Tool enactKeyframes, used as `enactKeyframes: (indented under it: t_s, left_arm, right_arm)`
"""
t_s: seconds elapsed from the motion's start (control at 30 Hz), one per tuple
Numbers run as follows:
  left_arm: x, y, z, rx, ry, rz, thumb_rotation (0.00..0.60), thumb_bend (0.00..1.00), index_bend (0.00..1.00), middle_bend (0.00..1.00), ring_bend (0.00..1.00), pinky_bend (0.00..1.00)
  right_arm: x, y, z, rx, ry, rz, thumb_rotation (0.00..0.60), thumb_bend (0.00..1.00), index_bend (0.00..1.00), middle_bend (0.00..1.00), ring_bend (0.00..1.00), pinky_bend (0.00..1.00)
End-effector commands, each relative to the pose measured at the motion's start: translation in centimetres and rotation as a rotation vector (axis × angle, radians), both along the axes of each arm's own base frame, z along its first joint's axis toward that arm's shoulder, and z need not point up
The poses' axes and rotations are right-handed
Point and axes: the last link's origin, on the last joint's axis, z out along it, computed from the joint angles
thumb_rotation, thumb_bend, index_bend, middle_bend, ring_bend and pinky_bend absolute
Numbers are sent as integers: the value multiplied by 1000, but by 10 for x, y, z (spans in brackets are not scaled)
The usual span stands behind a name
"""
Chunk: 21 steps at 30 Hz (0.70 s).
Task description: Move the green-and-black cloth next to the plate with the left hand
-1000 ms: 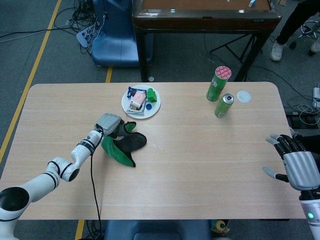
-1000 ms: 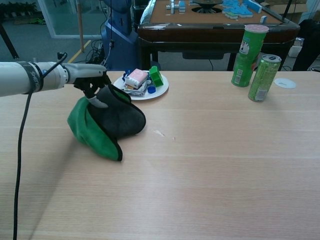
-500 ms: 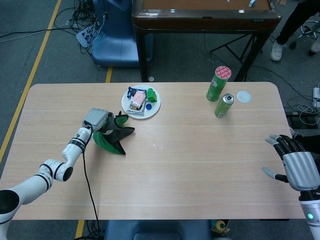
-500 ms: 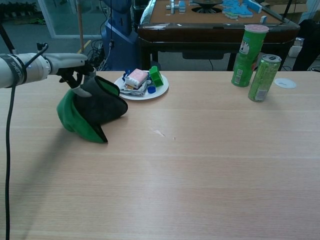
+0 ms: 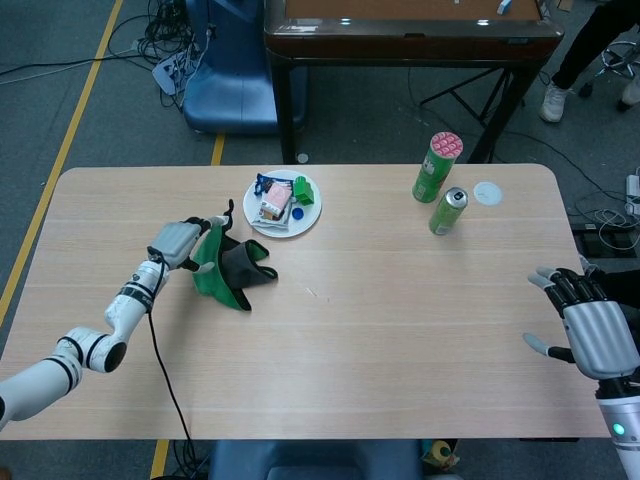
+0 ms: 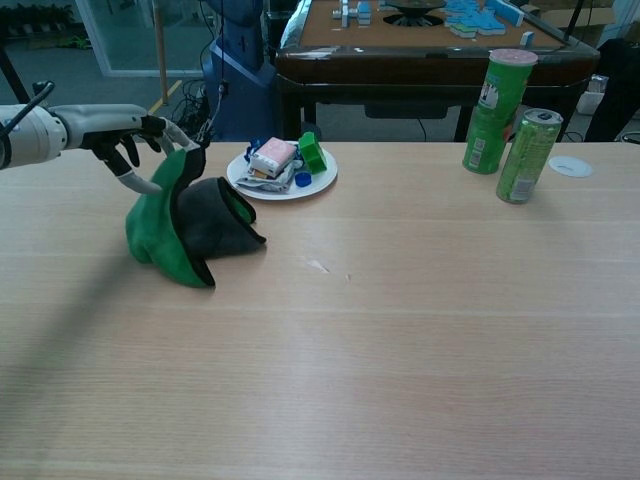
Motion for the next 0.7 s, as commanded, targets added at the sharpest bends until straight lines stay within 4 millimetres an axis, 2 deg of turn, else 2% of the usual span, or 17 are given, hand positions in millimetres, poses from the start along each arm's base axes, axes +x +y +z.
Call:
enactKeyframes:
  t_s: [0.03,0.33,0.5,0.7]
  left_arm:
    - [-12,-12,12,35,-38,6,600,232,120,141,152,271]
    - [-18,-35,25,76,-44,-12,600,185,101,107,117,236]
    - [-25,-40,37,113,-26,-5,600,175,20,23,23,168]
    - [-35,-50,50,180,-33,-2,600,176,44,20,42,164]
  right_arm:
    - [0,-1,0,1,-1,3,600,168,238,223,169,217]
    - [4,-6,-3,13,-4,21,600,168,238,223,169,217]
    - [3,-6,-2,13,-2,19,600,167,239,223,169,217]
    - [3,-6,-2,15,-1,17,600,168,239,223,169,217]
